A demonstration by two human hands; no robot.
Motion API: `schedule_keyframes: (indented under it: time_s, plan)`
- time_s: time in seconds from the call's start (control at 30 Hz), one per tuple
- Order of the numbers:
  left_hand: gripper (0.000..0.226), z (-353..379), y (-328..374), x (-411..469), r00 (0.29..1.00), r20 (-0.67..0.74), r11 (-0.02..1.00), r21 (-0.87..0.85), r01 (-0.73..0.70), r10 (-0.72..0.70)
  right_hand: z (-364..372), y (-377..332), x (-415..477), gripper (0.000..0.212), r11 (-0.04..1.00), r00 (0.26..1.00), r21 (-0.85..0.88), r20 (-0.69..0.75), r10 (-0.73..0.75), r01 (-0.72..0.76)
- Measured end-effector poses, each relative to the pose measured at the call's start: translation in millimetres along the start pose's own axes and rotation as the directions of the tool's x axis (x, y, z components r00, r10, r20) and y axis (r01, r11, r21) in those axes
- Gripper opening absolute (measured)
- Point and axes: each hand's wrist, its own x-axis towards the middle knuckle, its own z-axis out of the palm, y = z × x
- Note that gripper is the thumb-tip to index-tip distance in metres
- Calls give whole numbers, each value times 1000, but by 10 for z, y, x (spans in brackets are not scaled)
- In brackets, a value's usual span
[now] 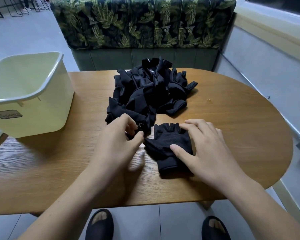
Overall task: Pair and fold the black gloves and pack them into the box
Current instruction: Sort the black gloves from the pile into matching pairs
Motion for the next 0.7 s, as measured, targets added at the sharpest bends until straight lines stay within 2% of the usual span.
schedule_keyframes:
  time_s: [0.1,0.17,0.3,0.37,0.53,0.7]
  plan:
    - [16,-101,-82,115,997,-75,1000,-21,11,-12,-15,-21,14,52,998,1000,58,-28,1,0]
    - [24,-153,-175,192,996,-93,1000,5,5,-4,-16,-34,30,46,997,999,84,-41,5,-2]
    - [52,-136,-295,242,1000,12,997,75,-15,14,3,-72,62,36,991,999,136,-46,13,-7]
    - [57,-81,-323,230,998,56,994,104,-16,10,13,-106,80,35,988,999,156,-36,14,-8]
    - [38,10,-337,245,999,25,981,188,-50,46,50,-195,112,33,982,1000,190,-30,0,5]
    - [31,-76,-309,249,996,-33,989,125,-75,80,36,-253,115,29,971,999,237,-41,7,3]
